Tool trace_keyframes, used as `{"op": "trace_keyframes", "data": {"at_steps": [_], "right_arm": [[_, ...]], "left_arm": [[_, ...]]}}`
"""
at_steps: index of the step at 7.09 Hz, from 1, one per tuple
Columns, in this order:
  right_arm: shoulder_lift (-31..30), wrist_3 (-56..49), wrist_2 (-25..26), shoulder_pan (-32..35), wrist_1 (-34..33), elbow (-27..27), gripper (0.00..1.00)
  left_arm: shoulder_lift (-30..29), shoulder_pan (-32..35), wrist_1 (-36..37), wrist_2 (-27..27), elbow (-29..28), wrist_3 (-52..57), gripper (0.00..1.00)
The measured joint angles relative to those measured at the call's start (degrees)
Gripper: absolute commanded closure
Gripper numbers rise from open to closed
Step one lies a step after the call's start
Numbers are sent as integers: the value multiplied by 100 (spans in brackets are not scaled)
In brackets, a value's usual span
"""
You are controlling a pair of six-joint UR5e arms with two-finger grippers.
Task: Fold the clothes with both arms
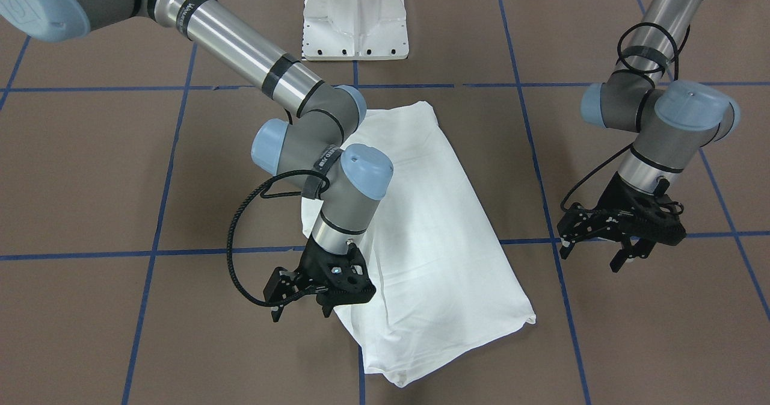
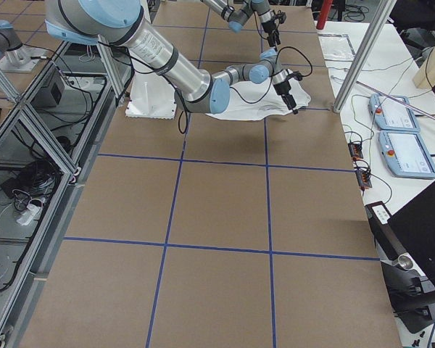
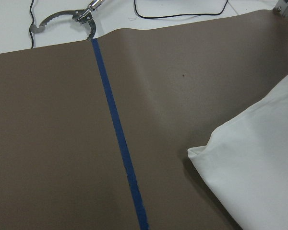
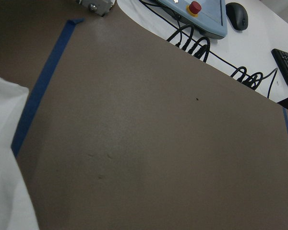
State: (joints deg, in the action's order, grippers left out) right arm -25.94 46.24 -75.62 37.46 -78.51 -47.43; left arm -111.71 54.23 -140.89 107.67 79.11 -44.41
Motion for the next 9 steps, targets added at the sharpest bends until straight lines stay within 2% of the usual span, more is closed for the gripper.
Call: {"op": "trace_keyframes", "data": {"at_steps": [1,3,6,9], "right_arm": [[-68,63,-298,73,19,-239,0],[-27,954,-665,-134,18,-643,0],[17,1962,-461,-777,-92,-812,0],[32,1866,-283,-945,-707,-832,0]], "left_arm": [[0,0,0,0,7,-7,0],[6,0,0,2,13,-8,0],[9,0,0,7,10,-7,0],[9,0,0,9,16,-6,0]]}}
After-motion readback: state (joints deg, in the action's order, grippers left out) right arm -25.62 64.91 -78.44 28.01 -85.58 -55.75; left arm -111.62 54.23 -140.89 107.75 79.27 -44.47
